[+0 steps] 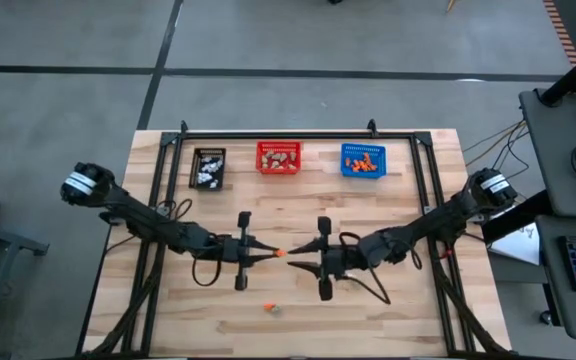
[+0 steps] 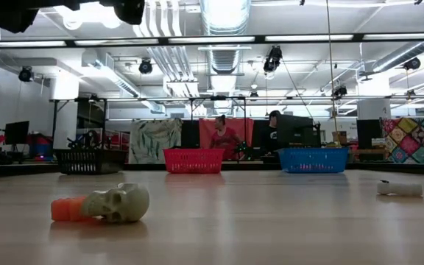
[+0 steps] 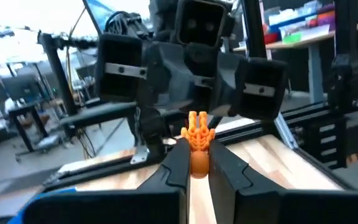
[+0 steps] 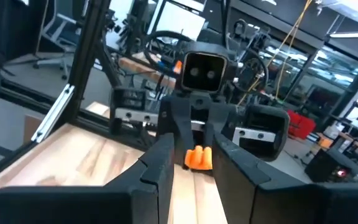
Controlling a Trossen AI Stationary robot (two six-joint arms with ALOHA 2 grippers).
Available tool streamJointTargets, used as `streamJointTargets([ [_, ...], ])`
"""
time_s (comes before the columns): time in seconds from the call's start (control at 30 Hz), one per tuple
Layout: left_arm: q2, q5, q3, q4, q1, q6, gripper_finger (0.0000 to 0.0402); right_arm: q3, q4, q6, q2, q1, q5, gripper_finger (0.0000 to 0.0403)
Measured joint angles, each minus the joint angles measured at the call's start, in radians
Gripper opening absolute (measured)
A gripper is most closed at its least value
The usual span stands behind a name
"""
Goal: Sort Halloween decoration
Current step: Put the orange skeleton toy into the blue bin
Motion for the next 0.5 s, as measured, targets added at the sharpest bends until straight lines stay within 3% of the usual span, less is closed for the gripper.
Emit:
streamJointTargets([
  [0.17,0.063,0.000,0.000,0.138,0.000,0.106,0.0009,0.000,0.015,0.026,0.000,-0.025,-0.022,0.0098],
  [0.5,0.102,-0.001,0.000,0.259,0.018,0.127,0.0009,0.000,0.030,0.024,0.005,-0.044,-0.038,0.0098],
])
